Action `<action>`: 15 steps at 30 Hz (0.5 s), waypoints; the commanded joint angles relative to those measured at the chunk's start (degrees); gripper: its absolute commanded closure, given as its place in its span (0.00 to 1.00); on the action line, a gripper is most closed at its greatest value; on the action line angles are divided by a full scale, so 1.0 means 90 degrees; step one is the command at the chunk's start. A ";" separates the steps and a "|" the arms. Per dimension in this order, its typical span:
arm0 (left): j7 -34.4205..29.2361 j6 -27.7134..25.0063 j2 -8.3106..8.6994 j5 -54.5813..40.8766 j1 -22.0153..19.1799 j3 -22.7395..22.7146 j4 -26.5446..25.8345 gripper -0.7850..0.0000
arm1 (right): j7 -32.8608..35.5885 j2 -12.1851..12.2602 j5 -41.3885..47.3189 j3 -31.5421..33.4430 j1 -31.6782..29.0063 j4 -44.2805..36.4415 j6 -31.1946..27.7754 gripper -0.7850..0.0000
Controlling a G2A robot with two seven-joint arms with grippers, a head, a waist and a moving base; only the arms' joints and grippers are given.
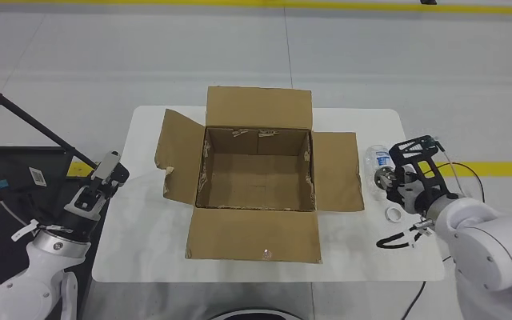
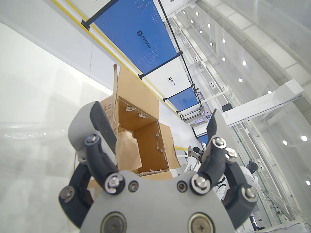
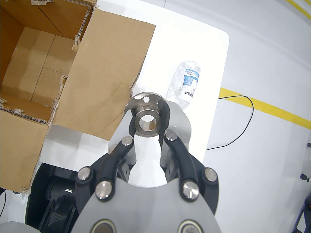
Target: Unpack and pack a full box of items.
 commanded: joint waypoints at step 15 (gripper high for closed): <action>0.0000 0.0000 0.0000 0.0000 0.0000 0.0000 0.0000 0.00 | -0.1295 -0.0205 0.1027 -0.2277 0.1957 0.1459 -0.0741 1.00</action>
